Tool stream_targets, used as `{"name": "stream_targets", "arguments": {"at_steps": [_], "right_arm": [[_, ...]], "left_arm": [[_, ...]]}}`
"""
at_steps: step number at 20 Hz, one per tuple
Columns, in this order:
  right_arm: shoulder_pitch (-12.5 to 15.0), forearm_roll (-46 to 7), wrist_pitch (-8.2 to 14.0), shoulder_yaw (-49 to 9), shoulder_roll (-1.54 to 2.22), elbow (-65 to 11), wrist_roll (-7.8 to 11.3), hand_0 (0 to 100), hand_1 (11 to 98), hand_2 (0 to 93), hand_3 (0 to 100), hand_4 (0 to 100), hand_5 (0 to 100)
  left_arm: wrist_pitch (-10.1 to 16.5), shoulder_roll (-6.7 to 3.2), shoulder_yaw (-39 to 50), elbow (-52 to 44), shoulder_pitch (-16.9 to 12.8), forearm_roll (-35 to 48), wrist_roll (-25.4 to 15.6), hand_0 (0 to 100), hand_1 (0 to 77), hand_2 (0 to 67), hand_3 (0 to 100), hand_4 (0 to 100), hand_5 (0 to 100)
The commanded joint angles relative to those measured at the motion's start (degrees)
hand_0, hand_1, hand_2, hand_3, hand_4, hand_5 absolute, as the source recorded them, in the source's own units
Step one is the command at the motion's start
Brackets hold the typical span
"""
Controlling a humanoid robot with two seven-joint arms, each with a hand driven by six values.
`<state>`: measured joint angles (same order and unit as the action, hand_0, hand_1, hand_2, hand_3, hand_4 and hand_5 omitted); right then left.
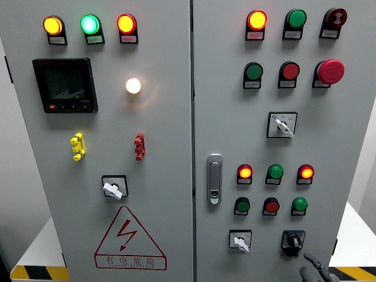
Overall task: Trip black knob to open circuit
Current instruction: 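Raise the right hand up to the black rotary knob, then grip the black knob with the right hand and rotate it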
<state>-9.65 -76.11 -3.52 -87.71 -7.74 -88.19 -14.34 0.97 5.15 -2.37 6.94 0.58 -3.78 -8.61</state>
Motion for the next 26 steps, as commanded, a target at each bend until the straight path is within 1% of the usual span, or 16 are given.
{"name": "stream_targets", "arguments": {"at_steps": [1, 4, 16, 18, 22, 26], "right_arm": [[-0.2, 0.0, 0.0, 0.4, 0.00, -0.1, -0.16, 82, 47.3, 2.7, 95, 100, 100], [-0.5, 0.0, 0.0, 0.6, 0.00, -0.1, -0.60, 82, 47.0, 2.8, 96, 100, 100], [-0.6, 0.0, -0.1, 1.4, 0.00, -0.3, -0.69, 83, 45.9, 2.8, 96, 100, 100], [-0.7, 0.0, -0.1, 1.5, 0.00, -0.3, -1.12, 83, 45.9, 2.8, 96, 100, 100], [-1.3, 0.0, -0.1, 1.6, 0.00, -0.3, -1.13, 83, 45.8, 2.8, 96, 100, 100], [-1.3, 0.0, -0.1, 2.2, 0.00, -0.3, -1.22, 83, 45.4, 2.9, 96, 100, 100]], "left_arm": [[0.0, -0.05, 0.0, 0.0, 0.0, 0.0, 0.0, 0, 3.2, 12.9, 21, 7, 2], [0.0, -0.05, 0.0, 0.0, -0.1, 0.0, 0.0, 0, 3.1, 12.9, 21, 7, 2], [0.0, 0.04, 0.0, 0.0, 0.0, 0.0, 0.0, 0, 3.0, 12.9, 21, 7, 2], [0.0, -0.05, 0.0, 0.0, 0.0, 0.0, 0.0, 0, 3.0, 12.9, 21, 7, 2], [0.0, -0.05, 0.0, 0.0, 0.0, 0.0, 0.0, 0, 3.1, 12.9, 21, 7, 2], [0.0, -0.05, 0.0, 0.0, 0.0, 0.0, 0.0, 0, 3.1, 12.9, 21, 7, 2]]}}
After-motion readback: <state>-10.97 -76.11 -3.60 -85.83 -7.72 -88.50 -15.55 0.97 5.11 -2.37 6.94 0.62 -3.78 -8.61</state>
